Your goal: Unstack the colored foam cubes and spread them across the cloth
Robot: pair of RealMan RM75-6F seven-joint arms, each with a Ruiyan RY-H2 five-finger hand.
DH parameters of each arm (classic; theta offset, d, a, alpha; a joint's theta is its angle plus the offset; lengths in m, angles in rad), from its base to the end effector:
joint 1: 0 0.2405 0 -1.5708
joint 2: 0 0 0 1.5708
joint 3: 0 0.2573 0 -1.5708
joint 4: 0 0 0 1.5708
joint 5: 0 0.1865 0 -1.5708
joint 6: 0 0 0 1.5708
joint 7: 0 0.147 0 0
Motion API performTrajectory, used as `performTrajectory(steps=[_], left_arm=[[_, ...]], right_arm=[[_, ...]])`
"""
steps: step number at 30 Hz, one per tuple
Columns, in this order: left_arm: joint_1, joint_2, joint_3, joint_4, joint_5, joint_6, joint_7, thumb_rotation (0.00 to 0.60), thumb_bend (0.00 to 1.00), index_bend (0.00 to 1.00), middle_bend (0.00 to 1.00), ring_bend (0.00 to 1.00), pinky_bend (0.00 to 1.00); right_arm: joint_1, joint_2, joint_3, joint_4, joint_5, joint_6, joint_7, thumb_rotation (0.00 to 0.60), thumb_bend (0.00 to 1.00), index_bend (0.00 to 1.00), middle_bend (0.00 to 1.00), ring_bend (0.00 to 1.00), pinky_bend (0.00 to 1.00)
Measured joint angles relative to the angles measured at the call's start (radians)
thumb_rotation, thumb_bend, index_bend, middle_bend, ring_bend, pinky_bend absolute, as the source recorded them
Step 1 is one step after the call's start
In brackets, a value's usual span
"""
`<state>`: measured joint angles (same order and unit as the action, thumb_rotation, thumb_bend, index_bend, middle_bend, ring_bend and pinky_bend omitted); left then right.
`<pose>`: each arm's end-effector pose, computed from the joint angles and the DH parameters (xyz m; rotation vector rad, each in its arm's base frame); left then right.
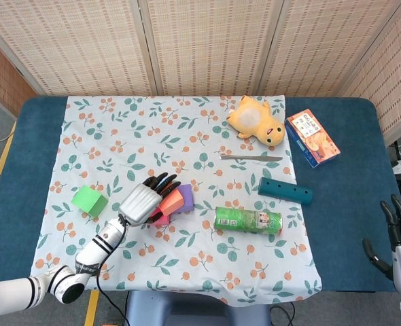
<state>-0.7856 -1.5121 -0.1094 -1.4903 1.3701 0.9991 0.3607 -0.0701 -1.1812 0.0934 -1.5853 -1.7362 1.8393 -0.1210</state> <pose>-0.1188 0.3299 0.0103 -2.0731 -0.5978 -0.9932 -0.2752 -0.1340 0.2051 1.2619 -0.5531 1.0791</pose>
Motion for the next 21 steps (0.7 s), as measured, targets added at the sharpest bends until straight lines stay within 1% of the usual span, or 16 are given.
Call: performTrajectory(steps=[2, 3, 4, 7, 9, 11, 13, 17, 21], left_arm=[[0.001, -0.006, -0.001, 0.008, 0.008, 0.011, -0.001, 0.6, 0.31, 0.14, 0.01, 0.04, 0.26], [0.002, -0.009, -0.001, 0.013, 0.014, 0.018, -0.004, 0.6, 0.31, 0.2, 0.04, 0.09, 0.29], [0.003, -0.013, -0.001, 0.018, 0.022, 0.025, -0.008, 0.6, 0.31, 0.24, 0.07, 0.13, 0.31], [0.007, -0.027, 0.0, 0.045, 0.054, 0.056, -0.03, 0.6, 0.33, 0.37, 0.21, 0.24, 0.38], [0.01, -0.038, 0.001, 0.064, 0.075, 0.074, -0.048, 0.6, 0.34, 0.45, 0.28, 0.29, 0.42], [0.012, -0.048, 0.003, 0.084, 0.095, 0.091, -0.062, 0.6, 0.34, 0.5, 0.32, 0.32, 0.43], [0.015, -0.053, 0.005, 0.095, 0.105, 0.1, -0.073, 0.6, 0.34, 0.52, 0.33, 0.33, 0.44], [0.022, -0.05, 0.003, 0.096, 0.117, 0.124, -0.074, 0.6, 0.34, 0.53, 0.36, 0.35, 0.46], [0.039, -0.022, 0.002, 0.064, 0.131, 0.163, -0.07, 0.6, 0.34, 0.54, 0.38, 0.36, 0.47]], right_arm=[[0.0, 0.0, 0.0, 0.0, 0.0, 0.001, 0.0, 0.6, 0.24, 0.0, 0.0, 0.0, 0.0], [0.0, 0.0, 0.0, 0.0, 0.0, 0.0, 0.001, 0.6, 0.24, 0.0, 0.0, 0.0, 0.0], [0.0, 0.0, 0.0, 0.0, 0.001, 0.0, 0.001, 0.6, 0.24, 0.0, 0.0, 0.0, 0.0], [0.001, 0.0, 0.0, 0.0, 0.001, -0.001, -0.001, 0.6, 0.24, 0.0, 0.0, 0.0, 0.0], [0.001, -0.001, 0.0, 0.0, 0.001, -0.001, -0.002, 0.6, 0.24, 0.0, 0.0, 0.0, 0.0], [0.001, -0.002, 0.001, 0.0, 0.002, -0.001, -0.003, 0.6, 0.24, 0.0, 0.0, 0.0, 0.0], [0.002, -0.002, 0.001, 0.0, 0.002, -0.001, -0.003, 0.6, 0.24, 0.0, 0.0, 0.0, 0.0], [0.002, -0.001, 0.002, -0.001, 0.003, -0.002, -0.001, 0.6, 0.24, 0.0, 0.0, 0.0, 0.0], [0.002, 0.001, 0.002, -0.004, 0.004, -0.002, 0.002, 0.6, 0.24, 0.0, 0.0, 0.0, 0.0]])
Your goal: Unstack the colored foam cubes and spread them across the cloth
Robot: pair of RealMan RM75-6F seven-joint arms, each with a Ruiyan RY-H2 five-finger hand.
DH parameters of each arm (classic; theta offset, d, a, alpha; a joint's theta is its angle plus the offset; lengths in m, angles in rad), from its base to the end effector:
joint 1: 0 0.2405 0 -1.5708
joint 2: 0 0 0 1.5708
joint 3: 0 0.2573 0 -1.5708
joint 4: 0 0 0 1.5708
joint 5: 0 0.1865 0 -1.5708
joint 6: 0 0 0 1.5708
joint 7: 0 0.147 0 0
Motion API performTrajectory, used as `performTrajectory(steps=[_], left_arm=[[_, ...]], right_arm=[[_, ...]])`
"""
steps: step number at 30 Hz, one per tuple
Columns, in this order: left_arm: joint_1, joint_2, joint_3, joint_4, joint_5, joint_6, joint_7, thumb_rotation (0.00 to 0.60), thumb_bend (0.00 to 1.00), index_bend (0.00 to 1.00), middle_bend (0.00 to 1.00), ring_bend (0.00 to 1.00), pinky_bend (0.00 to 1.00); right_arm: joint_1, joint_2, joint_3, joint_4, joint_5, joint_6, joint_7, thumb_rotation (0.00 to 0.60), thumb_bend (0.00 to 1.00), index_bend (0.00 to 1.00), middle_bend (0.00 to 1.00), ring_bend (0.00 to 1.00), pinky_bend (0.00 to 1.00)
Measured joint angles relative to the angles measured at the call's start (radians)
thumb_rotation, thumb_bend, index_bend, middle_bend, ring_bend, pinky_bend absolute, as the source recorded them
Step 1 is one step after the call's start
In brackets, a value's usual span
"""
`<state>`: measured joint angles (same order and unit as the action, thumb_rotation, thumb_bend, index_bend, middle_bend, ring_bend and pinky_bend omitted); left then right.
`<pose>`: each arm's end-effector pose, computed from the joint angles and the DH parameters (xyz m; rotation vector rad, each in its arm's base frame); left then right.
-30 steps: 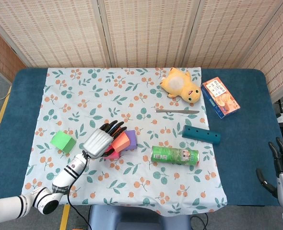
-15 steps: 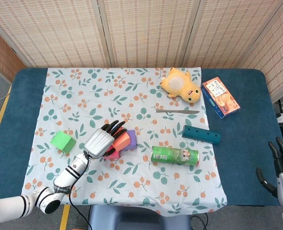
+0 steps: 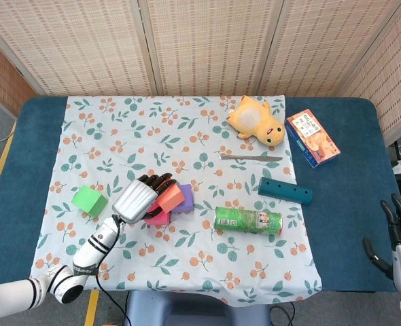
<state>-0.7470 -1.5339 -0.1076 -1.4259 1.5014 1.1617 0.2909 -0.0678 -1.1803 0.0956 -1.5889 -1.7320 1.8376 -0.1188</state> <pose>-0.1190 0.3278 0.0266 -1.9686 -0.4915 -1.1492 -0.2749 -0.1351 0.2055 1.2581 -0.5560 1.0821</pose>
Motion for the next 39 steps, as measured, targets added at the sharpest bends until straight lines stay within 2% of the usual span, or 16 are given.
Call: performTrajectory(steps=[4, 8, 12, 20, 28, 30, 32, 34, 35, 36, 39], left_arm=[[0.034, 0.057, 0.014, -0.063, 0.022, 0.042, 0.016, 0.6, 0.34, 0.54, 0.38, 0.37, 0.47], [0.095, 0.109, 0.06, -0.104, 0.069, 0.115, 0.054, 0.6, 0.34, 0.54, 0.39, 0.38, 0.48], [0.169, 0.12, 0.105, -0.104, 0.104, 0.201, 0.071, 0.6, 0.34, 0.54, 0.39, 0.38, 0.49], [0.318, 0.078, 0.158, 0.039, 0.119, 0.326, 0.031, 0.6, 0.34, 0.53, 0.38, 0.38, 0.49], [0.412, 0.011, 0.186, 0.166, 0.113, 0.374, -0.017, 0.6, 0.34, 0.49, 0.36, 0.38, 0.49], [0.433, 0.0, 0.188, 0.185, 0.11, 0.383, -0.014, 0.6, 0.34, 0.42, 0.33, 0.36, 0.49], [0.452, -0.005, 0.193, 0.19, 0.104, 0.383, -0.006, 0.6, 0.34, 0.3, 0.27, 0.31, 0.48], [0.462, -0.004, 0.198, 0.186, 0.1, 0.376, -0.003, 0.6, 0.34, 0.17, 0.18, 0.2, 0.44], [0.465, -0.003, 0.2, 0.179, 0.097, 0.368, -0.003, 0.6, 0.34, 0.1, 0.1, 0.11, 0.4], [0.468, -0.001, 0.202, 0.172, 0.094, 0.362, -0.002, 0.6, 0.33, 0.06, 0.05, 0.06, 0.35], [0.474, 0.007, 0.208, 0.145, 0.088, 0.344, -0.002, 0.6, 0.33, 0.01, 0.0, 0.0, 0.27]], right_arm=[[0.0, 0.001, 0.001, -0.001, 0.0, 0.001, 0.002, 0.6, 0.24, 0.0, 0.0, 0.0, 0.0], [0.001, 0.0, 0.0, -0.001, 0.0, -0.001, 0.001, 0.6, 0.24, 0.0, 0.0, 0.0, 0.0], [0.002, -0.001, -0.002, -0.002, 0.0, -0.006, -0.003, 0.6, 0.24, 0.0, 0.0, 0.0, 0.0], [0.006, -0.006, -0.001, -0.001, 0.006, -0.017, -0.015, 0.6, 0.24, 0.0, 0.0, 0.0, 0.0], [0.01, -0.011, 0.0, 0.002, 0.011, -0.025, -0.024, 0.6, 0.24, 0.0, 0.0, 0.0, 0.0], [0.01, -0.013, 0.0, 0.003, 0.01, -0.023, -0.024, 0.6, 0.24, 0.0, 0.0, 0.0, 0.0], [0.01, -0.013, 0.001, 0.004, 0.011, -0.023, -0.025, 0.6, 0.24, 0.0, 0.0, 0.0, 0.0], [0.011, -0.014, 0.002, 0.003, 0.014, -0.025, -0.026, 0.6, 0.24, 0.0, 0.0, 0.0, 0.0], [0.011, -0.014, 0.001, 0.003, 0.015, -0.026, -0.027, 0.6, 0.24, 0.0, 0.0, 0.0, 0.0], [0.011, -0.014, 0.001, 0.003, 0.014, -0.027, -0.027, 0.6, 0.24, 0.0, 0.0, 0.0, 0.0], [0.011, -0.015, 0.0, 0.003, 0.013, -0.027, -0.028, 0.6, 0.24, 0.0, 0.0, 0.0, 0.0]])
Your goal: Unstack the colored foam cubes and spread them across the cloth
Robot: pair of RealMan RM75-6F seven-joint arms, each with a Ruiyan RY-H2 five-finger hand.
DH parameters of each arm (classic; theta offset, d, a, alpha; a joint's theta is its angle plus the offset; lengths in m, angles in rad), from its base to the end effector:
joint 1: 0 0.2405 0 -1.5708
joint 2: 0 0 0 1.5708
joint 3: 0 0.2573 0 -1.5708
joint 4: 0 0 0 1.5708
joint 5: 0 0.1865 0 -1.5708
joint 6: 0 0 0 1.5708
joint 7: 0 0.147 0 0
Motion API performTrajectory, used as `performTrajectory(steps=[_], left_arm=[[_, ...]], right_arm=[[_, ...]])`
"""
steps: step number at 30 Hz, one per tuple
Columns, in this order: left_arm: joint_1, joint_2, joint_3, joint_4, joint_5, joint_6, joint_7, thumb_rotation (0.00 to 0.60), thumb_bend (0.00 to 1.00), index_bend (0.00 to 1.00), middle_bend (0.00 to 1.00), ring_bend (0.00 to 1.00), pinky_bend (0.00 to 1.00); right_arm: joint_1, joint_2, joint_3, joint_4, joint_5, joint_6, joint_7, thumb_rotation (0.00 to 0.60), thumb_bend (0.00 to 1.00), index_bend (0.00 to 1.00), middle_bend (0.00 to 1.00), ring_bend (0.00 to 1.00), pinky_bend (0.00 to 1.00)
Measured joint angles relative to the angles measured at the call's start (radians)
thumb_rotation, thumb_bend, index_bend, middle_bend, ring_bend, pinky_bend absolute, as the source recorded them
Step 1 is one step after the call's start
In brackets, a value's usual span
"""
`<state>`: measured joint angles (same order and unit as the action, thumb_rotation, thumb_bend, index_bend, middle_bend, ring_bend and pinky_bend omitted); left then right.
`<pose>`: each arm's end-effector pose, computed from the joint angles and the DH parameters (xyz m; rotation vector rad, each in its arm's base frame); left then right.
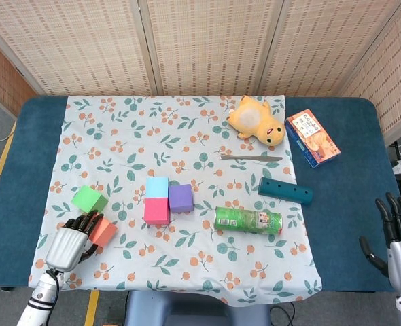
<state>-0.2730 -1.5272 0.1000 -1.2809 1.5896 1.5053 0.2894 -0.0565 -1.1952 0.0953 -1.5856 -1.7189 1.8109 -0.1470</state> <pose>-0.2732 0.2085 0.0518 -1.7184 -0.6095 -0.8769 -0.2763 -0.1396 0.1988 1.2704 -0.5622 1.0531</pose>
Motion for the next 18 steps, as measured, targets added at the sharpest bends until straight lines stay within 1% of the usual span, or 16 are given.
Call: performTrajectory(steps=[4, 8, 13, 18], left_arm=[[0.007, 0.012, 0.004, -0.035, -0.001, -0.009, 0.0, 0.6, 0.33, 0.0, 0.0, 0.0, 0.21], [0.019, 0.047, 0.013, -0.112, -0.005, -0.023, 0.012, 0.6, 0.33, 0.0, 0.0, 0.0, 0.18], [0.03, 0.089, 0.019, -0.204, -0.002, -0.037, 0.034, 0.6, 0.33, 0.0, 0.0, 0.0, 0.18], [0.026, 0.095, 0.002, -0.287, 0.013, -0.042, -0.014, 0.6, 0.33, 0.0, 0.0, 0.0, 0.18]], right_arm=[[0.0, -0.002, -0.001, 0.002, -0.003, 0.002, -0.001, 0.6, 0.24, 0.0, 0.0, 0.0, 0.0], [0.0, -0.001, 0.0, 0.0, -0.002, 0.002, 0.001, 0.6, 0.24, 0.0, 0.0, 0.0, 0.0], [0.001, -0.002, 0.0, 0.001, -0.001, 0.002, 0.0, 0.6, 0.24, 0.0, 0.0, 0.0, 0.0], [0.003, -0.003, -0.002, 0.001, 0.001, -0.006, -0.004, 0.6, 0.24, 0.0, 0.0, 0.0, 0.0]])
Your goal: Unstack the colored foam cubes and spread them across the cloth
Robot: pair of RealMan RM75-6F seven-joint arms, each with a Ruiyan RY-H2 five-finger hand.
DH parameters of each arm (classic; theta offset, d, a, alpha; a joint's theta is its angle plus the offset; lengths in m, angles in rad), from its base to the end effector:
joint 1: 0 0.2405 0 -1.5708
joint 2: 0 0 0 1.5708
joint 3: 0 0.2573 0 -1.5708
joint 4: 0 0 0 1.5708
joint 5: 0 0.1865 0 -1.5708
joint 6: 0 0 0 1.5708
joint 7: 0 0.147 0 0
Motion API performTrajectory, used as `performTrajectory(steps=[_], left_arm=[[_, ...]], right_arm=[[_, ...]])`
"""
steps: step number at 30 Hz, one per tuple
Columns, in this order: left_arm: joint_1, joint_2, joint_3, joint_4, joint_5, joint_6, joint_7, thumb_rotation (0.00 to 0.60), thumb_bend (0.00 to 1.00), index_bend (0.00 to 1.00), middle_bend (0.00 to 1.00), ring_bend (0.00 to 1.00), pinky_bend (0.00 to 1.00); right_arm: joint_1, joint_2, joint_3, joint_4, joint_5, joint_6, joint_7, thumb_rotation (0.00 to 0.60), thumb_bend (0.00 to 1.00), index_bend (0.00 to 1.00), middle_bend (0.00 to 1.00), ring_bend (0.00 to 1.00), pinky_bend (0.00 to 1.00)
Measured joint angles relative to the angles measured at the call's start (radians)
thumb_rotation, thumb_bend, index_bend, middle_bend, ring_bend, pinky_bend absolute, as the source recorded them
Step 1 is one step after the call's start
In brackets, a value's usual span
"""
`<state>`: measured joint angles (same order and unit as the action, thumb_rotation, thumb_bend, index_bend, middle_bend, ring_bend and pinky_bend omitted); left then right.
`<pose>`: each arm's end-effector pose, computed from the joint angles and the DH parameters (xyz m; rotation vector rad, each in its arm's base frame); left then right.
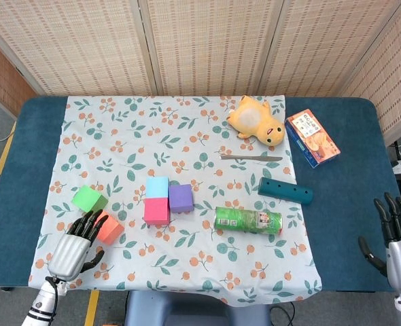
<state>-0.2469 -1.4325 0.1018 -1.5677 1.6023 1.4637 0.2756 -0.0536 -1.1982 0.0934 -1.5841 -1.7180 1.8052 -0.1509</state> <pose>-0.2417 0.1896 0.0615 -1.7064 -0.8294 -0.9896 -0.2765 -0.1404 0.1971 1.2760 -0.5648 1.0489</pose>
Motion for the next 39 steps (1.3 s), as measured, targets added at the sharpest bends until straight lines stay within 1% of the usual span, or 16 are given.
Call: performTrajectory(steps=[4, 7, 10, 14, 17, 20, 25, 32, 39], left_arm=[[-0.005, -0.033, -0.026, -0.049, -0.003, -0.01, 0.007, 0.6, 0.34, 0.0, 0.0, 0.0, 0.19], [-0.004, -0.08, -0.049, -0.064, -0.031, -0.021, 0.062, 0.6, 0.36, 0.0, 0.0, 0.0, 0.21], [0.001, -0.15, -0.082, -0.076, -0.081, -0.025, 0.118, 0.6, 0.37, 0.0, 0.0, 0.0, 0.23], [0.008, -0.272, -0.14, -0.058, -0.15, -0.013, 0.162, 0.6, 0.37, 0.0, 0.0, 0.0, 0.25], [0.009, -0.345, -0.182, -0.029, -0.199, -0.007, 0.205, 0.6, 0.37, 0.0, 0.0, 0.0, 0.25], [0.006, -0.385, -0.209, -0.011, -0.236, -0.004, 0.258, 0.6, 0.37, 0.0, 0.0, 0.01, 0.26], [-0.008, -0.43, -0.226, 0.01, -0.267, -0.01, 0.349, 0.6, 0.37, 0.0, 0.0, 0.01, 0.26], [-0.049, -0.471, -0.225, 0.008, -0.274, -0.034, 0.492, 0.6, 0.37, 0.0, 0.0, 0.02, 0.26], [-0.085, -0.519, -0.221, 0.017, -0.272, -0.058, 0.559, 0.6, 0.38, 0.0, 0.0, 0.03, 0.26]], right_arm=[[0.0, 0.002, 0.001, -0.003, 0.004, -0.002, 0.001, 0.6, 0.24, 0.0, 0.0, 0.0, 0.0], [0.0, 0.005, 0.001, -0.005, 0.003, -0.001, 0.005, 0.6, 0.24, 0.0, 0.0, 0.0, 0.0], [0.0, 0.007, 0.001, -0.005, 0.002, 0.001, 0.011, 0.6, 0.24, 0.0, 0.0, 0.0, 0.0], [0.0, 0.012, -0.001, -0.008, 0.002, 0.0, 0.017, 0.6, 0.24, 0.0, 0.0, 0.0, 0.0], [0.0, 0.015, -0.001, -0.01, 0.002, 0.0, 0.022, 0.6, 0.24, 0.0, 0.0, 0.0, 0.0], [0.001, 0.018, -0.001, -0.012, 0.004, -0.002, 0.025, 0.6, 0.24, 0.0, 0.0, 0.0, 0.0], [0.001, 0.018, -0.002, -0.012, 0.002, -0.001, 0.025, 0.6, 0.24, 0.0, 0.0, 0.0, 0.0], [0.001, 0.018, -0.004, -0.011, 0.001, -0.002, 0.024, 0.6, 0.24, 0.0, 0.0, 0.0, 0.0], [-0.001, 0.023, -0.008, -0.01, -0.005, 0.001, 0.031, 0.6, 0.24, 0.0, 0.0, 0.0, 0.0]])
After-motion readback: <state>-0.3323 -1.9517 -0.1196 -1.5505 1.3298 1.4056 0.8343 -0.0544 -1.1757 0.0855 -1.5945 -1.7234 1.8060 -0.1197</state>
